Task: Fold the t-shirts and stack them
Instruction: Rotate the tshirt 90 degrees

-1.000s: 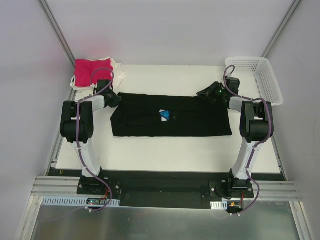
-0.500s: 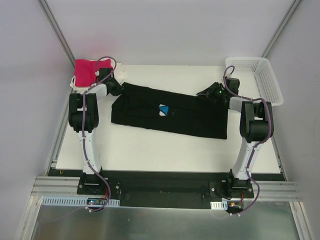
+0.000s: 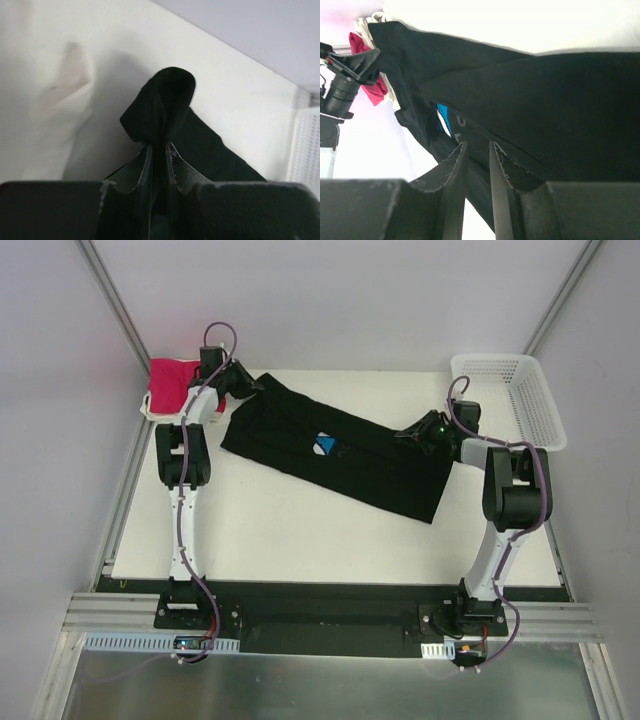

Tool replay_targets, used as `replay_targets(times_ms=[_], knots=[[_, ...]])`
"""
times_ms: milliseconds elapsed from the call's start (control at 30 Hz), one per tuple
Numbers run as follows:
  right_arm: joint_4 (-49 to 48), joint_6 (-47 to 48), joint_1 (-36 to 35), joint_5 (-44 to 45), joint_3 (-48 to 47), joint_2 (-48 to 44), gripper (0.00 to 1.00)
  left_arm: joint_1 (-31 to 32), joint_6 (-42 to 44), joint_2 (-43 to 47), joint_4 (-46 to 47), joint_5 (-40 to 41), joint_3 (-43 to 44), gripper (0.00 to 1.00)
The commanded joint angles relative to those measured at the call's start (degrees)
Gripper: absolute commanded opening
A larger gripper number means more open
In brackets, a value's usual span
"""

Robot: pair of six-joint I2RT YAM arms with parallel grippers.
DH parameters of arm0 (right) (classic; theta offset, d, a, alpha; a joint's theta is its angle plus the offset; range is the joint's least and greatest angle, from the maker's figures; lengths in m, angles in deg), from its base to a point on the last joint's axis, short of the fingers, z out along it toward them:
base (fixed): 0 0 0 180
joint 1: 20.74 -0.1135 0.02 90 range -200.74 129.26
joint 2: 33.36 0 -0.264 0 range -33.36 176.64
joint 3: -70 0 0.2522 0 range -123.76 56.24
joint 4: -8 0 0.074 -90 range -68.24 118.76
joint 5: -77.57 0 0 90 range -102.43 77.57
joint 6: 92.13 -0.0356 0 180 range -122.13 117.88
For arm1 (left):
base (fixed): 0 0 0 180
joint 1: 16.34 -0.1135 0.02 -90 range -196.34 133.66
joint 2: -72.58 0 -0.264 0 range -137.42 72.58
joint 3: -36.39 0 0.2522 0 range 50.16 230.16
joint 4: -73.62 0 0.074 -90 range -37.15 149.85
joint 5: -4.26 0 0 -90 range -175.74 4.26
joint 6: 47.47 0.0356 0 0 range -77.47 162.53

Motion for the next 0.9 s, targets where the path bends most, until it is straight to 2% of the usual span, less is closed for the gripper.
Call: replay_targets(times_ms=[0, 67, 200, 300, 367, 400, 467, 500, 533, 633, 700, 867], knots=[[-0.37, 1.46, -0.19, 1.01, 1.5, -4.44, 0.26, -0.48, -0.07, -4.78, -0.01, -13.01, 9.08, 0.0], [-0.11, 1.63, -0.45, 1.36, 1.94, -5.32, 0.26, -0.48, -0.6, -6.01, 1.31, -15.83, 9.88, 0.0], [2.78, 4.61, -1.15, 2.94, 1.33, -6.2, 0.27, -0.48, -0.51, -6.63, 2.28, -16.19, 9.45, 0.0], [6.81, 6.37, -1.07, 3.21, 1.24, -6.38, 0.32, -0.48, -0.42, -6.81, 2.72, -16.36, 9.27, 0.01], [7.97, 8.13, -0.98, 3.03, 1.59, -7.08, 0.35, -0.56, -0.07, -5.67, 3.59, -16.54, 7.43, 0.22], [9.02, 8.66, -0.81, 3.12, 1.76, -7.43, 0.36, -0.56, 0.36, -4.97, 4.12, -16.45, 6.29, 0.39], [9.12, 9.19, -0.54, 3.21, 2.9, -8.39, 0.36, -0.74, 1.85, -1.9, 6.05, -16.1, 2.86, 0.57], [9.73, 9.37, -0.28, 3.12, 3.17, -9.36, 0.36, -0.83, 2.38, -0.84, 6.32, -16.1, 1.98, 0.7], [10.26, 9.63, -0.28, 3.03, 3.26, -9.8, 0.36, -1.0, 3.78, 1.17, 6.5, -16.18, 1.1, 0.76], [12.54, 10.95, -0.01, 2.68, 4.4, -12.52, 0.37, -1.44, 4.67, 4.86, 6.41, -17.24, 0.31, 0.89], [13.33, 11.56, 0.34, 3.12, 8.08, -14.63, 0.38, -1.62, 4.59, 6.89, 6.41, -18.99, -0.75, 0.9], [17.19, 13.32, 2.01, 6.88, 17.66, -28.24, 0.4, -1.36, 4.85, 16.29, 8.77, -21.89, -9.61, 0.92]])
